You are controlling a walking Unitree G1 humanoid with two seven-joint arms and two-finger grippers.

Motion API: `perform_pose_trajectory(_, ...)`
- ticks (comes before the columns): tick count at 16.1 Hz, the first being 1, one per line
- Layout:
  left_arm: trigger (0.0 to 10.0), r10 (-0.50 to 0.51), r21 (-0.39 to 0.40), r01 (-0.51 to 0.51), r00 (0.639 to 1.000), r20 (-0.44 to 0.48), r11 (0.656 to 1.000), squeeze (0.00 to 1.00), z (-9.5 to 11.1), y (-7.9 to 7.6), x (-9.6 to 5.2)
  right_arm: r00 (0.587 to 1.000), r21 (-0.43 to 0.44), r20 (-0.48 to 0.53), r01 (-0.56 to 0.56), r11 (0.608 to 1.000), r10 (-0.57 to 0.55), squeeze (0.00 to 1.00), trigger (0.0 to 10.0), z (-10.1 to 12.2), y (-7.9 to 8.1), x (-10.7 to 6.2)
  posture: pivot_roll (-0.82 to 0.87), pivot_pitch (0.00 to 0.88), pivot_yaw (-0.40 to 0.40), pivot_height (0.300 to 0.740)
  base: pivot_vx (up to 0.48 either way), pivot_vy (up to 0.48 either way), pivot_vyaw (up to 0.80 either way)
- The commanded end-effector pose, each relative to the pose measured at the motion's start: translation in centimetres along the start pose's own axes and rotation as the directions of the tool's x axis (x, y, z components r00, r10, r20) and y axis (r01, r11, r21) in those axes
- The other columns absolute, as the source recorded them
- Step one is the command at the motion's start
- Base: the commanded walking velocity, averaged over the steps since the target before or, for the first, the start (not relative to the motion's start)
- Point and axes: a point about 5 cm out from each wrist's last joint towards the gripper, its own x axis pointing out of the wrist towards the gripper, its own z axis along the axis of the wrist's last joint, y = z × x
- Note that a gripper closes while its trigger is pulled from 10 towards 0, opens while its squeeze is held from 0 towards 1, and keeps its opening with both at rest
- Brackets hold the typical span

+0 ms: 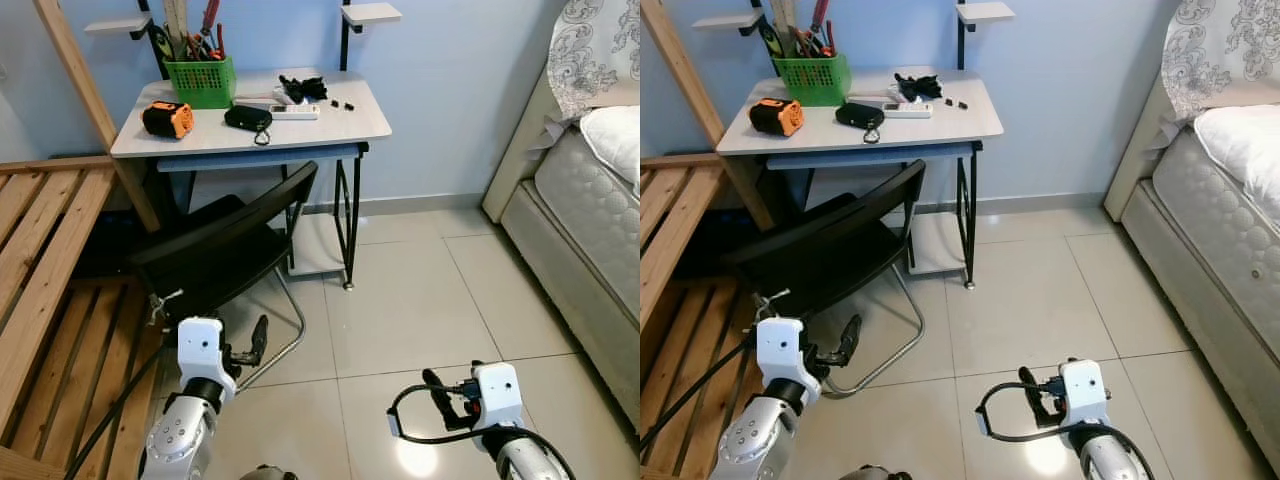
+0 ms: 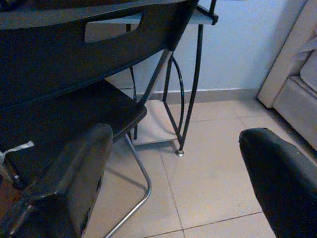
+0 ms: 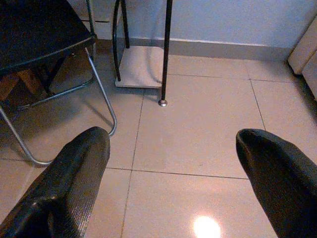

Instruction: Clean up the room

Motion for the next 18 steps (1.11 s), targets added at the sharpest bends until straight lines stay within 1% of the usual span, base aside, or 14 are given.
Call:
perform_pose_trajectory(1, 10.0, -0.097, -0.089, 0.106, 0.990, 0.103, 0.990, 0.19, 6.1, -3.3, 6.7, 0.968, 0.080, 0.240, -0.092, 0.992, 0.071, 0.00, 10.0, 11.1, 4.7, 7.0, -0.10, 0.000, 0.047, 0.740, 0.000, 0.000, 0.00)
perform_pose_trajectory(2, 10.0, -0.101, 0.011, 0.100, 0.984, 0.144, 0.995, 0.91, 7.2, -3.3, 6.7, 0.951, 0.085, 0.308, -0.055, 0.995, 0.026, 0.00, 10.0, 11.9, 4.4, 6.9, -0.09, 0.000, 0.057, 0.740, 0.000, 0.000, 0.00)
perform_pose_trajectory(3, 10.0, -0.114, -0.027, 0.120, 0.981, 0.159, 0.992, 1.00, 7.3, -3.3, 6.6, 0.953, 0.117, 0.303, -0.039, 0.992, 0.002, 1.00, 10.0, 11.6, 4.2, 6.8, -0.10, 0.000, 0.061, 0.740, 0.000, 0.000, 0.00)
perform_pose_trajectory(4, 10.0, -0.137, -0.040, 0.146, 0.973, 0.184, 0.988, 1.00, 7.5, -3.4, 6.3, 0.951, 0.156, 0.308, -0.024, 0.988, -0.025, 1.00, 10.0, 11.5, 4.0, 6.8, -0.10, 0.000, 0.062, 0.740, 0.000, 0.000, 0.00)
perform_pose_trajectory(6, 10.0, -0.094, -0.015, 0.097, 0.986, 0.140, 0.995, 1.00, 7.0, -3.3, 6.5, 0.953, 0.135, 0.301, -0.021, 0.991, -0.020, 1.00, 10.0, 11.7, 4.1, 6.8, -0.10, 0.000, 0.067, 0.740, 0.000, 0.000, 0.00)
perform_pose_trajectory(7, 10.0, -0.077, 0.021, 0.076, 0.993, 0.094, 0.997, 1.00, 5.6, -2.3, 5.6, 0.963, 0.019, 0.266, 0.043, 0.999, -0.046, 1.00, 10.0, 11.1, 3.4, 6.1, -0.09, 0.000, 0.057, 0.740, 0.000, 0.000, 0.00)
perform_pose_trajectory(8, 10.0, -0.154, 0.061, 0.152, 0.988, 0.025, 0.986, 1.00, 3.5, -2.1, 3.6, 0.972, -0.053, 0.232, 0.039, 0.998, -0.026, 1.00, 10.0, 9.4, 2.6, 4.7, -0.09, 0.000, 0.055, 0.740, 0.000, 0.000, 0.00)
perform_pose_trajectory(9, 10.0, -0.141, 0.071, 0.140, 0.990, 0.009, 0.988, 1.00, 3.1, -1.9, 3.5, 0.974, -0.059, 0.224, 0.041, 0.997, -0.026, 1.00, 10.0, 9.0, 2.5, 4.5, -0.09, 0.000, 0.055, 0.740, 0.000, 0.000, 0.00)
perform_pose_trajectory(10, 10.0, -0.113, 0.080, 0.110, 0.993, 0.036, 0.991, 1.00, 3.6, -1.7, 3.9, 0.976, -0.101, 0.212, 0.070, 0.992, -0.047, 1.00, 10.0, 8.7, 1.9, 4.6, -0.08, 0.000, 0.047, 0.740, 0.000, 0.000, 0.00)
perform_pose_trajectory(11, 10.0, -0.061, 0.065, 0.055, 0.993, 0.100, 0.996, 0.00, 4.7, -1.4, 4.4, 0.978, -0.053, 0.195, 0.090, 0.994, -0.078, 0.00, 10.0, 8.8, 1.6, 5.1, -0.08, 0.000, 0.045, 0.740, 0.000, 0.000, -0.79)
perform_pose_trajectory(13, 10.0, -0.027, 0.053, 0.019, 0.988, 0.151, 0.998, 0.00, 5.9, -1.4, 5.2, 0.974, -0.059, 0.209, 0.100, 0.993, -0.086, 0.00, 10.0, 9.6, 1.9, 5.5, -0.08, 0.000, 0.036, 0.740, 0.388, -0.278, -0.74)
perform_pose_trajectory(16, 10.0, -0.093, -0.040, 0.099, 0.988, 0.120, 0.994, 0.00, 5.2, -2.9, 5.3, 0.961, -0.078, 0.257, 0.124, 0.989, -0.100, 0.00, 10.0, 10.1, 1.6, 5.1, -0.10, 0.000, 0.032, 0.740, 0.000, 0.160, -0.74)
perform_pose_trajectory(17, 10.0, -0.102, -0.035, 0.106, 0.989, 0.107, 0.994, 0.00, 5.0, -3.1, 5.4, 0.956, -0.050, 0.267, 0.142, 0.989, -0.124, 0.00, 10.0, 10.1, 1.3, 4.9, -0.10, 0.000, 0.035, 0.740, 0.000, 0.480, -0.74)
perform_pose_trajectory(18, 10.0, -0.098, 0.021, 0.097, 0.991, 0.089, 0.995, 0.00, 4.8, -3.1, 5.6, 0.948, 0.002, 0.274, 0.167, 0.986, -0.161, 0.00, 10.0, 10.1, 0.9, 4.7, -0.11, 0.000, 0.037, 0.740, 0.000, 0.352, -0.74)
